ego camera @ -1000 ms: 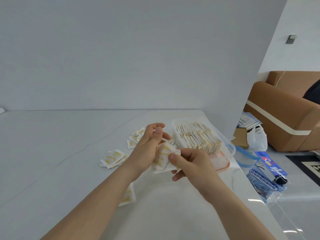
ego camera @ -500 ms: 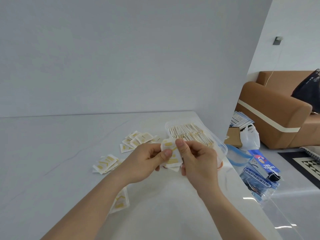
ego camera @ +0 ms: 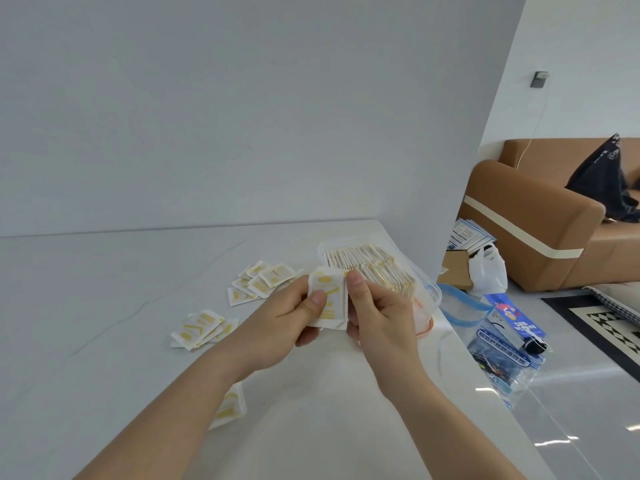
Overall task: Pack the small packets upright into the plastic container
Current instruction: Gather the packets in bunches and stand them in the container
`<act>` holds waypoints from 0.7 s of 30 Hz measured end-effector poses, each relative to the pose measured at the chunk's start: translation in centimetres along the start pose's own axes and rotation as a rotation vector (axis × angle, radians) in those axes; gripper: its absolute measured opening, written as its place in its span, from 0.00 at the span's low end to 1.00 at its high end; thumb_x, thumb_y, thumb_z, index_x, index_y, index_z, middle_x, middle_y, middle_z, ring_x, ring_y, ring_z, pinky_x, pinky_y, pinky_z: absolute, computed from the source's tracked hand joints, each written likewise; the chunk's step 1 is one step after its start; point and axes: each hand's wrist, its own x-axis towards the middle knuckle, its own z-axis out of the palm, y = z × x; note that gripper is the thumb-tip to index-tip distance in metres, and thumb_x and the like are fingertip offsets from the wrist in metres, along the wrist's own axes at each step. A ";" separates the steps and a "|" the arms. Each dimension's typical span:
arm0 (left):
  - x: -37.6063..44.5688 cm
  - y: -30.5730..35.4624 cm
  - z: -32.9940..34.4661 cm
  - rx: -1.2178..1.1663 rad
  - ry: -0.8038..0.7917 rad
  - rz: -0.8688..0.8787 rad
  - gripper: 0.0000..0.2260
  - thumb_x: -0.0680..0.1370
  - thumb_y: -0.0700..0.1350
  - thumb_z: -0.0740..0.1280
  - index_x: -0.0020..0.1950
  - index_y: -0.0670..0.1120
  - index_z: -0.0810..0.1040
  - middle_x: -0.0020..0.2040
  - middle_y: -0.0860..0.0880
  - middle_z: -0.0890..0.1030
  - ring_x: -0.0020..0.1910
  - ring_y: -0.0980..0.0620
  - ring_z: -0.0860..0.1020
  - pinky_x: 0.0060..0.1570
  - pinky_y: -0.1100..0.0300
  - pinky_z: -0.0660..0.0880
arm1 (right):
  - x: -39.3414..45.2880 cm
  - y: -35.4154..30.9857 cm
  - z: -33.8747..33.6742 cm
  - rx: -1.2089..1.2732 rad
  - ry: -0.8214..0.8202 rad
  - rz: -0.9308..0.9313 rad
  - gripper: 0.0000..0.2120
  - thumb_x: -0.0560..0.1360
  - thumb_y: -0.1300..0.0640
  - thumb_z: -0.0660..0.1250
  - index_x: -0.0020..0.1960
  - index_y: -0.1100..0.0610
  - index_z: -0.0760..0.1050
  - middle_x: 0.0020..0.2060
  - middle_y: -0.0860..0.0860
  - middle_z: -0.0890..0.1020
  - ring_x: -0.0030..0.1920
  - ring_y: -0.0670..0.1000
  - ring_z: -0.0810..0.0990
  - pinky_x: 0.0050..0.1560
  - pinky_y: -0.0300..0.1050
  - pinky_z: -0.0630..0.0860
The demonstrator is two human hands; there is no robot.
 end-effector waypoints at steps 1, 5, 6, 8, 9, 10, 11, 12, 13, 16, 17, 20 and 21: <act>0.0 -0.1 0.1 0.007 0.003 -0.006 0.15 0.87 0.53 0.57 0.59 0.44 0.76 0.45 0.49 0.76 0.36 0.54 0.72 0.40 0.60 0.72 | 0.1 0.2 -0.1 -0.033 0.021 0.001 0.23 0.82 0.46 0.64 0.38 0.61 0.82 0.27 0.53 0.73 0.31 0.49 0.69 0.31 0.42 0.66; 0.2 -0.5 0.7 0.034 0.108 0.012 0.17 0.85 0.57 0.58 0.51 0.43 0.72 0.39 0.55 0.72 0.33 0.57 0.68 0.37 0.59 0.71 | 0.0 0.8 -0.1 -0.280 0.038 -0.205 0.23 0.82 0.45 0.64 0.31 0.55 0.75 0.26 0.45 0.69 0.30 0.45 0.66 0.32 0.40 0.64; 0.2 -0.7 0.8 0.074 0.139 0.033 0.19 0.84 0.60 0.57 0.50 0.44 0.71 0.37 0.57 0.71 0.34 0.56 0.69 0.37 0.53 0.72 | 0.0 0.8 0.0 -0.340 0.023 -0.254 0.20 0.82 0.48 0.66 0.31 0.50 0.76 0.27 0.44 0.71 0.31 0.43 0.67 0.34 0.37 0.65; 0.3 -1.0 0.5 0.192 0.168 0.070 0.21 0.82 0.64 0.56 0.49 0.46 0.71 0.37 0.57 0.73 0.37 0.55 0.71 0.43 0.44 0.74 | -0.1 0.4 0.0 -0.414 0.006 -0.284 0.20 0.82 0.52 0.68 0.30 0.43 0.74 0.29 0.40 0.71 0.32 0.43 0.68 0.35 0.34 0.64; 0.4 -0.9 0.5 0.240 0.164 0.097 0.20 0.82 0.64 0.55 0.48 0.48 0.72 0.38 0.57 0.75 0.38 0.55 0.72 0.45 0.46 0.74 | 0.1 0.0 -0.4 -0.453 0.023 -0.291 0.21 0.82 0.52 0.68 0.30 0.45 0.73 0.29 0.41 0.71 0.32 0.43 0.68 0.34 0.35 0.64; 0.5 -0.8 0.4 0.276 0.159 0.118 0.18 0.82 0.63 0.55 0.49 0.50 0.73 0.40 0.57 0.77 0.40 0.56 0.74 0.47 0.50 0.74 | 0.4 -0.3 -1.1 -0.503 0.067 -0.301 0.21 0.82 0.51 0.67 0.31 0.48 0.71 0.29 0.42 0.71 0.31 0.44 0.68 0.33 0.37 0.63; 0.9 -0.6 0.5 0.302 0.169 0.137 0.16 0.83 0.61 0.55 0.52 0.52 0.76 0.44 0.59 0.79 0.45 0.58 0.77 0.51 0.56 0.75 | 0.9 -0.7 -2.1 -0.569 0.139 -0.328 0.21 0.82 0.50 0.67 0.31 0.51 0.70 0.28 0.44 0.71 0.31 0.45 0.68 0.32 0.40 0.64; 1.5 -0.4 0.5 0.346 0.195 0.166 0.15 0.84 0.59 0.55 0.57 0.54 0.78 0.50 0.61 0.79 0.52 0.59 0.77 0.55 0.61 0.73 | 1.6 -1.1 -3.2 -0.633 0.232 -0.355 0.21 0.82 0.50 0.67 0.31 0.53 0.71 0.28 0.45 0.72 0.30 0.47 0.69 0.32 0.46 0.65; 2.4 -0.2 0.5 0.420 0.221 0.209 0.14 0.84 0.57 0.56 0.61 0.55 0.78 0.54 0.62 0.79 0.58 0.60 0.76 0.59 0.63 0.70 | 2.4 -1.2 -4.7 -0.695 0.321 -0.378 0.21 0.81 0.49 0.66 0.32 0.55 0.71 0.28 0.47 0.72 0.30 0.49 0.69 0.32 0.49 0.65; 6.8 0.1 1.8 0.690 0.141 0.298 0.14 0.80 0.53 0.60 0.61 0.55 0.81 0.63 0.58 0.76 0.65 0.55 0.72 0.64 0.54 0.66 | 4.2 -0.5 -8.4 -0.937 0.495 -0.327 0.20 0.77 0.47 0.61 0.31 0.57 0.66 0.26 0.50 0.69 0.30 0.53 0.67 0.30 0.46 0.58; 8.3 0.2 2.5 0.759 0.068 0.293 0.15 0.79 0.52 0.60 0.60 0.54 0.81 0.66 0.57 0.76 0.67 0.53 0.71 0.65 0.51 0.66 | 4.7 0.2 -9.4 -0.982 0.515 -0.296 0.20 0.75 0.46 0.60 0.30 0.58 0.65 0.25 0.50 0.67 0.30 0.53 0.66 0.30 0.45 0.56; 12.2 0.6 4.9 0.875 -0.141 0.269 0.20 0.75 0.52 0.58 0.63 0.53 0.81 0.69 0.56 0.77 0.72 0.52 0.69 0.69 0.48 0.66 | 5.8 2.4 -11.2 -0.943 0.552 -0.220 0.19 0.74 0.45 0.58 0.31 0.57 0.67 0.25 0.50 0.68 0.30 0.54 0.67 0.30 0.46 0.60; 13.0 0.7 5.4 0.896 -0.190 0.254 0.21 0.74 0.52 0.58 0.64 0.52 0.80 0.69 0.55 0.78 0.72 0.52 0.70 0.69 0.48 0.66 | 6.1 3.0 -11.4 -0.890 0.560 -0.210 0.19 0.76 0.45 0.58 0.32 0.57 0.68 0.25 0.49 0.69 0.31 0.54 0.69 0.30 0.47 0.63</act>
